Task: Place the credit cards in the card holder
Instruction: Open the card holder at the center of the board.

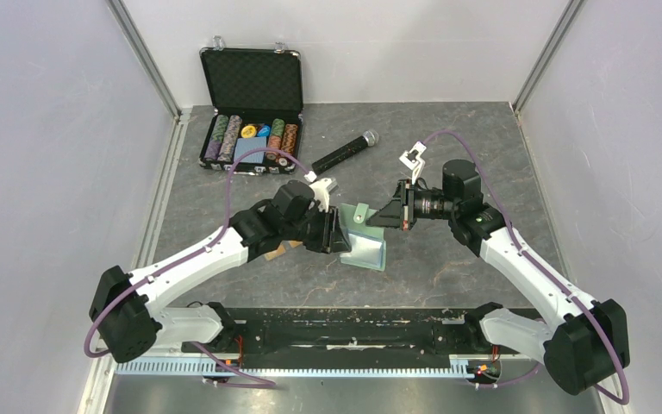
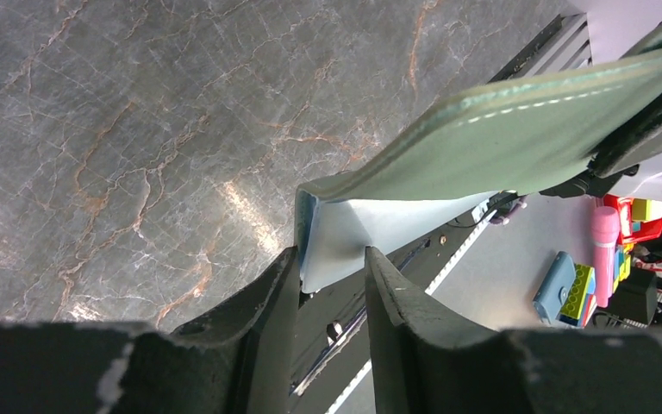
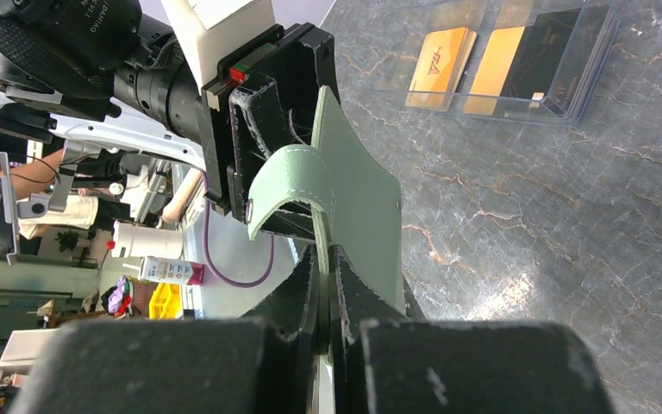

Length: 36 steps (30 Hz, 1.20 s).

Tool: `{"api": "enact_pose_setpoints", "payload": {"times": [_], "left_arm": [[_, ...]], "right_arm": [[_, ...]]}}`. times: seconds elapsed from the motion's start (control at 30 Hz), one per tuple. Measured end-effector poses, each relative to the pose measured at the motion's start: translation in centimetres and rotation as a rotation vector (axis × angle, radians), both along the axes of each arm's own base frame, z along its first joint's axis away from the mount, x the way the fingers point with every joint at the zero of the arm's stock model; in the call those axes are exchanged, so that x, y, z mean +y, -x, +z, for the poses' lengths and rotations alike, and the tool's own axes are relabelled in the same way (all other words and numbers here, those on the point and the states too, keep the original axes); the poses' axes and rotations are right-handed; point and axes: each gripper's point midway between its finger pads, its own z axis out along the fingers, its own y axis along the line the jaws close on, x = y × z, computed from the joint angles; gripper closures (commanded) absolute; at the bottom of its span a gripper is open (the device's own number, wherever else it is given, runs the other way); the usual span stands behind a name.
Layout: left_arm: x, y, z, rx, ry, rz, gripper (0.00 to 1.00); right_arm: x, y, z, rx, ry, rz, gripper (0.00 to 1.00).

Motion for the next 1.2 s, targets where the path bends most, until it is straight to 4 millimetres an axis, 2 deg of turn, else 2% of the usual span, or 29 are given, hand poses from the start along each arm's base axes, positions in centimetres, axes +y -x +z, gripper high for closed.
{"api": "enact_pose_setpoints", "payload": {"times": [0.13, 0.27, 0.5, 0.77, 0.93, 1.2], "left_arm": [[0.0, 0.3, 0.0, 0.005, -0.004, -0.005, 0.60], [0.2, 0.6, 0.4, 0.006, 0.007, -0.014, 0.53], [-0.4, 1.1, 3.4, -0.047, 0.109, -0.045, 0.51], [-1.9, 0.5, 5.7, -0.077, 0.220, -0.043, 0.41], [-2.4, 0.1, 6.2, -0.083, 0.267, -0.025, 0.34], [-2.9, -0.7, 5.7, -0.067, 0.288, 0.002, 0.34]], "right_arm": [[0.0, 0.0, 0.0, 0.003, 0.001, 0.000, 1.00], [0.0, 0.0, 0.0, 0.003, 0.001, 0.000, 1.00], [0.0, 0.0, -0.1, 0.003, 0.002, 0.000, 1.00], [-0.1, 0.4, -0.9, 0.030, 0.011, 0.004, 1.00], [-0.1, 0.5, -0.7, 0.058, 0.004, -0.001, 1.00], [-0.2, 0.9, -2.0, 0.184, -0.005, -0.036, 1.00]]}}
